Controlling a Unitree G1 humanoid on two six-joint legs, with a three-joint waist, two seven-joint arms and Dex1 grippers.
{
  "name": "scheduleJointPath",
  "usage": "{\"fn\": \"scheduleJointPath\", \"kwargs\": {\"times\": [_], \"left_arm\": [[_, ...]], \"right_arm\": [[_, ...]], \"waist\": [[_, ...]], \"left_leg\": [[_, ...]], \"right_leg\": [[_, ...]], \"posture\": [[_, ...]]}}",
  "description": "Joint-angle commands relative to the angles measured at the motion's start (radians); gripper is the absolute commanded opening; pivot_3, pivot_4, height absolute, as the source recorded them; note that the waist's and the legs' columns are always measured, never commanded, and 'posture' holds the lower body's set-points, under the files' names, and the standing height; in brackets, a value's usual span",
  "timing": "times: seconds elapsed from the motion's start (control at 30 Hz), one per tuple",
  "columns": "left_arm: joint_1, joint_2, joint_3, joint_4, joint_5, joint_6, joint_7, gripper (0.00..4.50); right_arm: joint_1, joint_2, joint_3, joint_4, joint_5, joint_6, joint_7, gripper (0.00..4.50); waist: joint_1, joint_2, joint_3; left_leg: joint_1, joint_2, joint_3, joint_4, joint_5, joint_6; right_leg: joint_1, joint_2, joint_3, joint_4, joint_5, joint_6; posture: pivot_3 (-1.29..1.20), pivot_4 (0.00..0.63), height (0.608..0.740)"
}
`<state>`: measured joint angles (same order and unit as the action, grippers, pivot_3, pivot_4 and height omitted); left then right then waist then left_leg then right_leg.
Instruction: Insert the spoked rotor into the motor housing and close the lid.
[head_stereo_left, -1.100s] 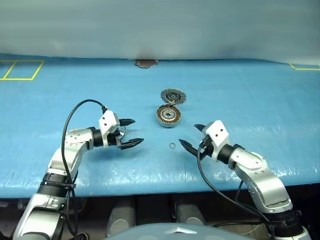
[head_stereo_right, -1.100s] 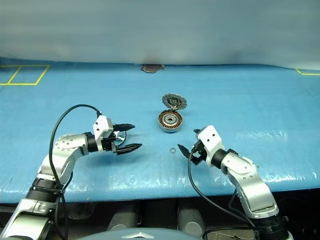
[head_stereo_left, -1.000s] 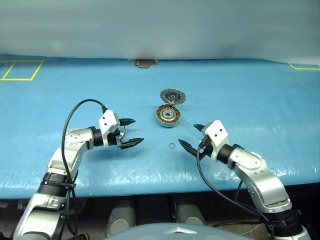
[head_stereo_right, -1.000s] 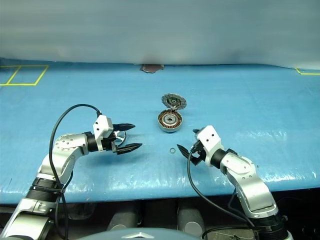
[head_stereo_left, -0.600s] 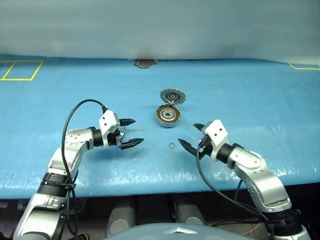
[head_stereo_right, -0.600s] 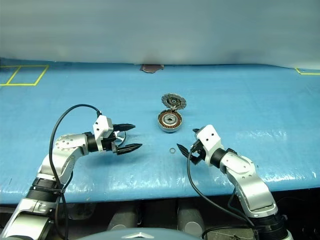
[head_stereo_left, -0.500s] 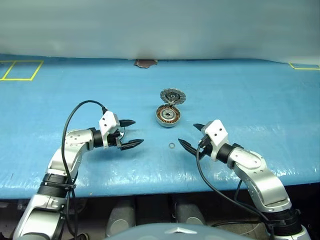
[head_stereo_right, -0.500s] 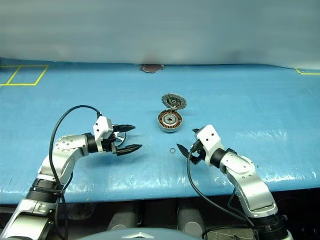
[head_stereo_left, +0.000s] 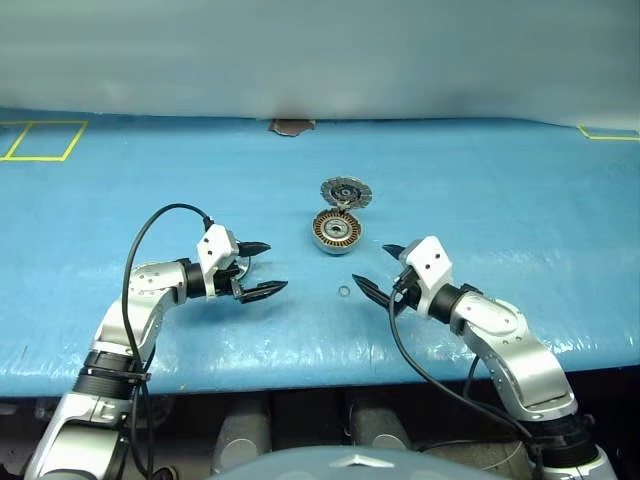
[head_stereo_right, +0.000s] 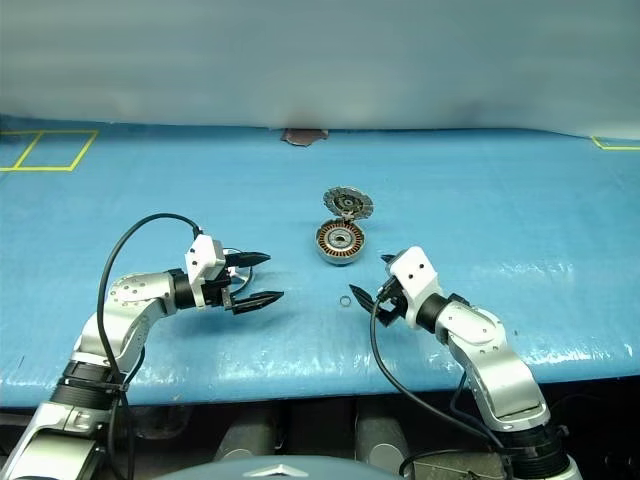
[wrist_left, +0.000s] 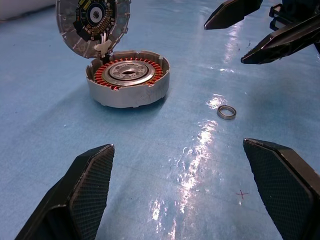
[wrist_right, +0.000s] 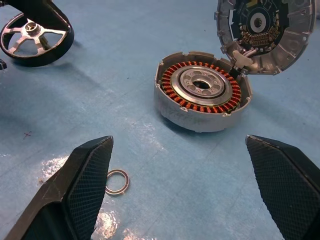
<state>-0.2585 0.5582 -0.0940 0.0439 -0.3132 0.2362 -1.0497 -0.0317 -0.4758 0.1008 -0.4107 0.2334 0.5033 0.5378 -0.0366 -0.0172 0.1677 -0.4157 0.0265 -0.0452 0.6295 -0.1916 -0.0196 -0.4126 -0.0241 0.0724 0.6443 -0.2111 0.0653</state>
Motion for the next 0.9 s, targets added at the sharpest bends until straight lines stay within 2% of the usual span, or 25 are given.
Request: {"fn": "scheduleJointPath", "kwargs": {"times": [0.03,0.27,0.47,0.63,0.9], "left_arm": [[-0.009,0.011,0.017,-0.048,-0.007,-0.003,0.001,4.50],[-0.014,0.003,0.011,-0.044,-0.004,-0.001,0.011,4.50],[0.007,0.000,0.011,-0.048,-0.003,-0.007,0.020,4.50],[0.034,-0.021,0.010,-0.061,-0.003,-0.015,0.051,4.50],[0.112,-0.035,0.024,-0.105,-0.013,-0.016,0.089,4.50]], "right_arm": [[-0.033,0.004,0.012,-0.009,-0.012,-0.012,0.003,4.47],[-0.092,-0.010,0.067,-0.004,-0.050,0.001,0.023,4.47],[-0.272,-0.074,0.217,0.078,-0.141,0.030,0.136,4.47],[-0.473,-0.088,0.345,0.241,-0.198,0.027,0.286,4.47],[-0.629,-0.062,0.417,0.454,-0.276,-0.036,0.389,4.47]], "waist": [[0.000,0.000,0.000],[0.000,0.000,0.000],[-0.002,0.000,0.000],[-0.002,0.000,0.000],[-0.001,0.000,0.000]], "left_leg": [[0.000,0.000,0.000,0.000,0.000,0.000],[0.000,0.000,0.000,0.000,0.000,0.000],[0.000,0.000,0.000,0.000,0.000,0.000],[0.000,0.000,0.000,0.000,0.000,0.000],[-0.001,0.000,0.000,-0.001,0.000,0.000]], "right_leg": [[0.000,0.000,0.000,0.000,0.000,0.000],[0.000,0.000,0.000,0.000,0.000,0.000],[0.000,0.000,0.000,0.000,0.000,0.000],[-0.001,0.000,0.000,0.000,0.000,0.000],[-0.001,0.000,-0.001,0.000,0.000,0.000]], "posture": [[0.00,0.150,0.740],[0.00,0.150,0.740],[0.00,0.150,0.740],[0.00,0.150,0.740],[0.00,0.150,0.740]]}}
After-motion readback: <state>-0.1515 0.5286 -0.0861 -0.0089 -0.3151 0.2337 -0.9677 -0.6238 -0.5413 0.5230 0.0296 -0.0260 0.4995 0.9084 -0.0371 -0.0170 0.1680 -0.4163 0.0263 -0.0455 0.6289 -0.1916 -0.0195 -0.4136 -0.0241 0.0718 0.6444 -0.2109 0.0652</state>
